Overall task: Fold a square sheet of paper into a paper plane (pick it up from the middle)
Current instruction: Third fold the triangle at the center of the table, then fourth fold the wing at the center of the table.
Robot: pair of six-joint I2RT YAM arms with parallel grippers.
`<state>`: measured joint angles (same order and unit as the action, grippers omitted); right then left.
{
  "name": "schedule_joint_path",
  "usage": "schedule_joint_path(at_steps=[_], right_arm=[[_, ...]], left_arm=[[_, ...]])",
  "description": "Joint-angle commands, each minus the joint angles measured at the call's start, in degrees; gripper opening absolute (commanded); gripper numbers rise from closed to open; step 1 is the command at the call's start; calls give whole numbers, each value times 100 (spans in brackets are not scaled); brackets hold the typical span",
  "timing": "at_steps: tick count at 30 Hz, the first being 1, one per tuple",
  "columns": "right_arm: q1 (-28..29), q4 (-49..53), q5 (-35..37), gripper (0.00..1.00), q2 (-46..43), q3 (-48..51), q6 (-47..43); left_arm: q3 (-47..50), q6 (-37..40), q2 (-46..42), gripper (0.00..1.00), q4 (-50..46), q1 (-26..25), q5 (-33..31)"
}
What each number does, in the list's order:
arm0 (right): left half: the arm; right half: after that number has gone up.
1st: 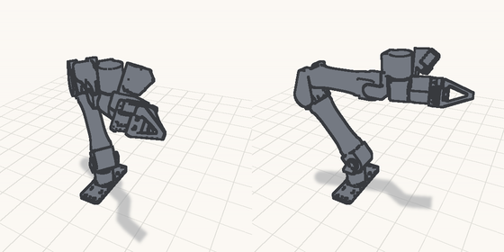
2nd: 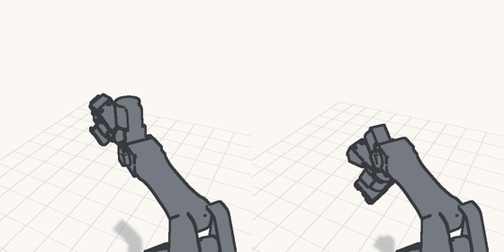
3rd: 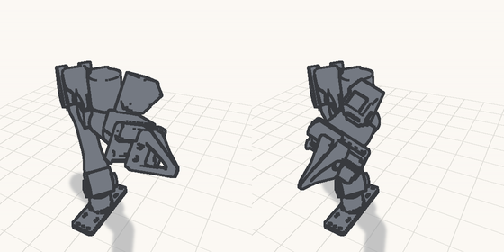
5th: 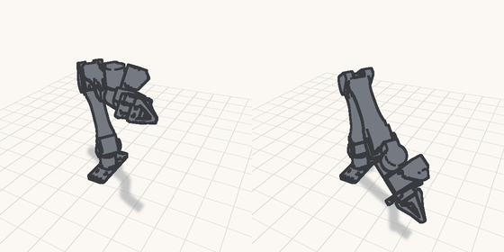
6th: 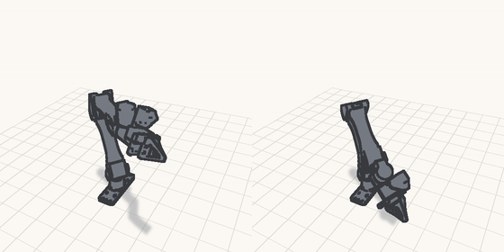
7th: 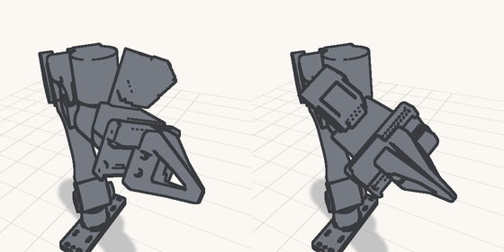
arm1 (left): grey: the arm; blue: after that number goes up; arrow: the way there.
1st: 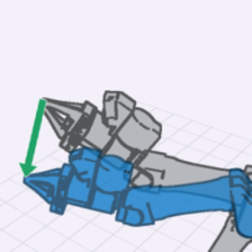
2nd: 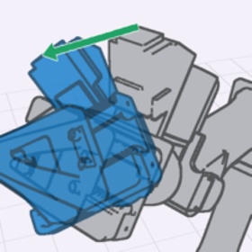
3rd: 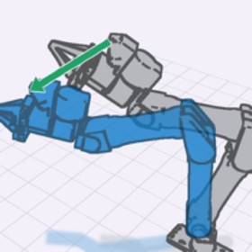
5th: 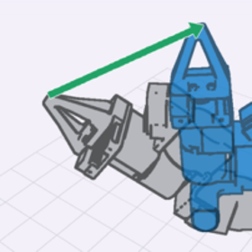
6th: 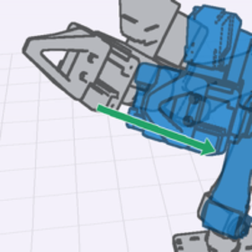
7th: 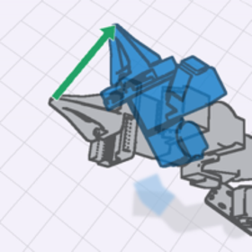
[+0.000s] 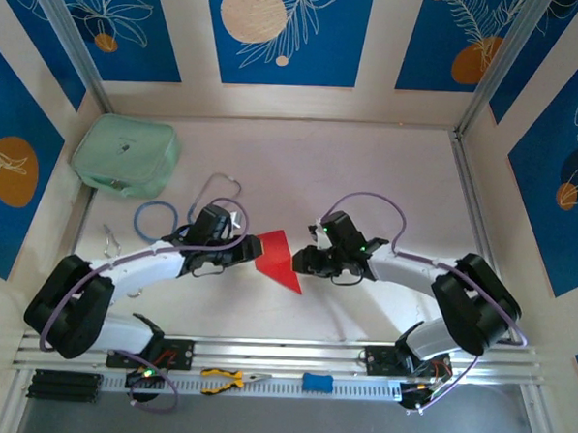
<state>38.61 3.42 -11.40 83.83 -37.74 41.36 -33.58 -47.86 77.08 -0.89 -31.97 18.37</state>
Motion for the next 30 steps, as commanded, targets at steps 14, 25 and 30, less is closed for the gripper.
schedule_joint_path(at_steps=[14,25,30], right_arm=[[-295,-534,-864,21,777,-320,-305],[-418,-786,-1151,23,897,-202,-304],[-426,-930,-1267,24,1064,-219,-287]], left_arm=[[120,-112,693,57,650,497,1390],[62,-160,879,57,809,573,1561],[62,-159,870,57,768,576,1569]])
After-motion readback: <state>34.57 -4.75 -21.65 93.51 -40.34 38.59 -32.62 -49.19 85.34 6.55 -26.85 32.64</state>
